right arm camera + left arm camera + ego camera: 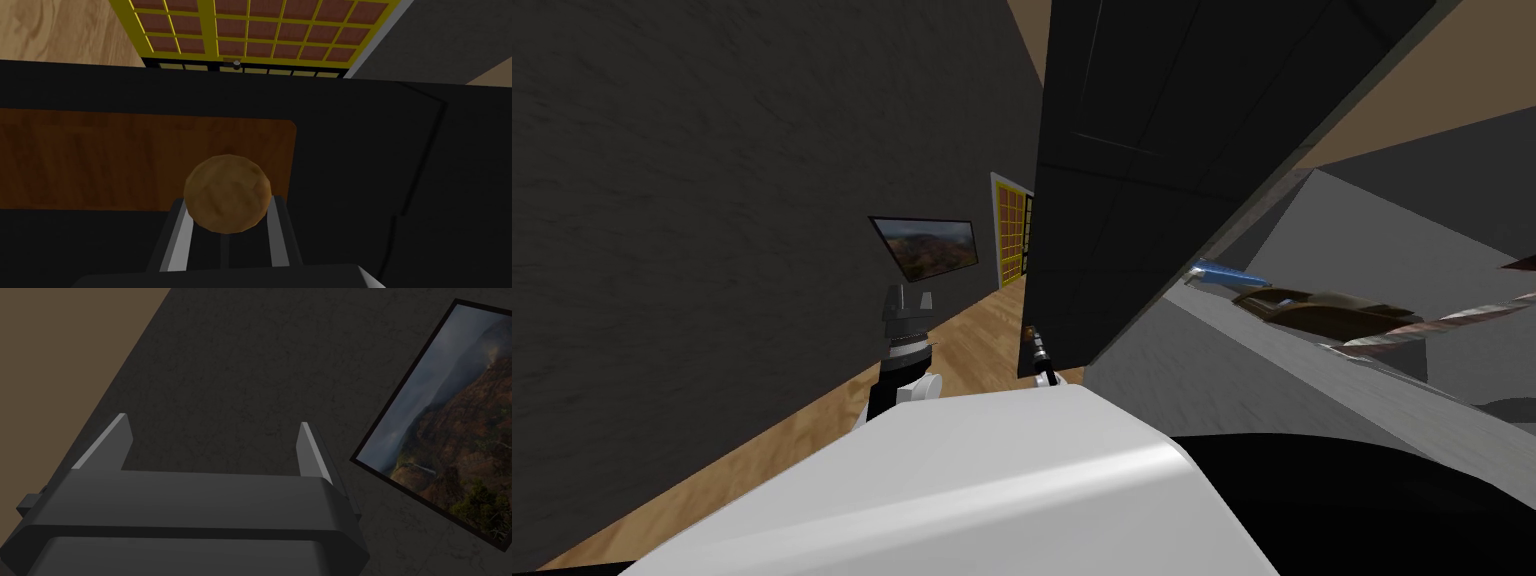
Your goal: Push the door open
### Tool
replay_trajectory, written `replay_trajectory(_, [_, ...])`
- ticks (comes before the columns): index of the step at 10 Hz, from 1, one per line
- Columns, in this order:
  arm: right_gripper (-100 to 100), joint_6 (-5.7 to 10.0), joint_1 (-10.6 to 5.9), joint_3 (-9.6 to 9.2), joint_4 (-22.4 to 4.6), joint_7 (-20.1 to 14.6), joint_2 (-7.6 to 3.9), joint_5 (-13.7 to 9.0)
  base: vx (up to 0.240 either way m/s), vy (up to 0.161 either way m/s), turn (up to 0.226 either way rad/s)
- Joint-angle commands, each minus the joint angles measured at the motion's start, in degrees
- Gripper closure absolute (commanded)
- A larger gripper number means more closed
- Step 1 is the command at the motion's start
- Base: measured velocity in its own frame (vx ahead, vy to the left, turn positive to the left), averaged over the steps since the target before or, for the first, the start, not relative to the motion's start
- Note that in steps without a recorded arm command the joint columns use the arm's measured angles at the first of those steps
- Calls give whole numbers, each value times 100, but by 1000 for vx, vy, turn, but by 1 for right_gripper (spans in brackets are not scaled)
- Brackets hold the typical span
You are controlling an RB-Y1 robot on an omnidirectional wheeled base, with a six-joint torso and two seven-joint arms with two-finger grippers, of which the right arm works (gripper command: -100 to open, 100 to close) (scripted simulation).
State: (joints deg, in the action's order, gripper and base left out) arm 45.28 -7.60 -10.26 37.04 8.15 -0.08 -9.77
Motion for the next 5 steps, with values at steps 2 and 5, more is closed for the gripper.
replay_trajectory(2, [100,101,-114,227,-104,56,-127,-115,172,126,-83])
replay_trajectory(5, [-100,-9,85,224,155,-41,-164,71,39,-53,-88])
